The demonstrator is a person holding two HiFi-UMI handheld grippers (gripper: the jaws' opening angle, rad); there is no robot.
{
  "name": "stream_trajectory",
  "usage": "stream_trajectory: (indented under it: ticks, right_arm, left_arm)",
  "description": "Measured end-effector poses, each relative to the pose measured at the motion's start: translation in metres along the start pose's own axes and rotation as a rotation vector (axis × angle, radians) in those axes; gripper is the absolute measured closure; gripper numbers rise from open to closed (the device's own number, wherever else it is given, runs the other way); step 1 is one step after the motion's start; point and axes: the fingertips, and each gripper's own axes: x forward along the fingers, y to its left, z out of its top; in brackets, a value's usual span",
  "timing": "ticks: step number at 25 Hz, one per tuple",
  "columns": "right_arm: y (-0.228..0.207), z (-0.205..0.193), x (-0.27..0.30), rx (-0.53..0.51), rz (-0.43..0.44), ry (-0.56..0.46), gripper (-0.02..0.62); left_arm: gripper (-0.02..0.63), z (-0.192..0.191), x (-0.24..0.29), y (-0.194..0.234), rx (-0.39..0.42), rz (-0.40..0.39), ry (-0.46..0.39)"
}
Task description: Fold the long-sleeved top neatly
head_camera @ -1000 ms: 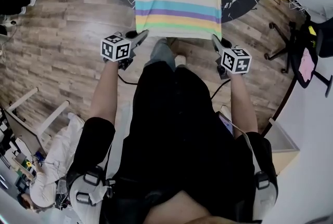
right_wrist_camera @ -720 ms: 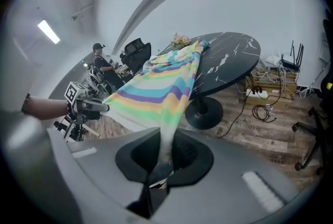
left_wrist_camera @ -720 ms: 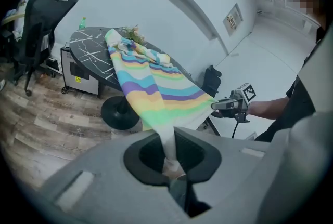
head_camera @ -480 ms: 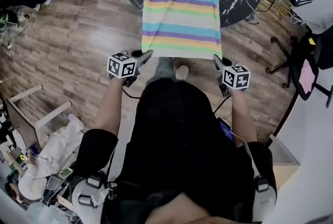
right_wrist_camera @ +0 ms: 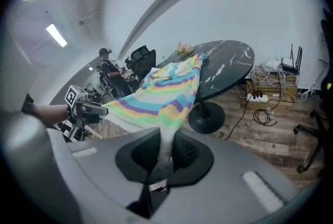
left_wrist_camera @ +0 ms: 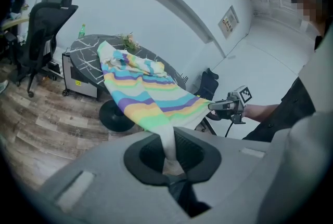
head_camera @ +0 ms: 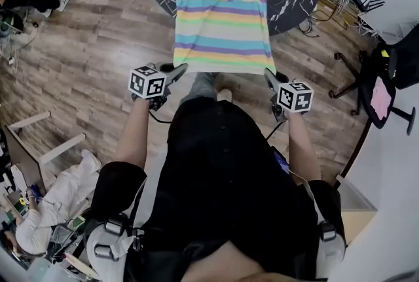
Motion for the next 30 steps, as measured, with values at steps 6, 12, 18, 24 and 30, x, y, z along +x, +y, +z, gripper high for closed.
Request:
stream_trajectory:
  ticks: [6,12,18,24,30]
  right_arm:
    - [0.004,0.059,-0.008,0.083,0.062,-0.154,0.575]
    - [-0.005,0.131,0.002,0.126,0.1,-0.253,0.575]
    - [-0.018,0.183,0.026,0.114,0.101,-0.256,0.575]
    - [-0.029,0.23,0.047,0.118,0.098,-0.264,0.575]
    - [-0.041,0.276,0.07,0.112,0.085,-0.272,0.575]
  left_arm:
    - [0.586,0.058,-0.007,0.008,0.055,0.012,-0.048]
    - [0.586,0.118,-0.001,0.035,0.014,0.012,-0.07]
    - [0.584,0.161,0.011,0.062,-0.01,-0.032,-0.018]
    - [0.584,0.206,0.015,0.083,0.006,-0.055,0.03]
    - [0.584,0.247,0.026,0.109,0.002,-0.075,0.046]
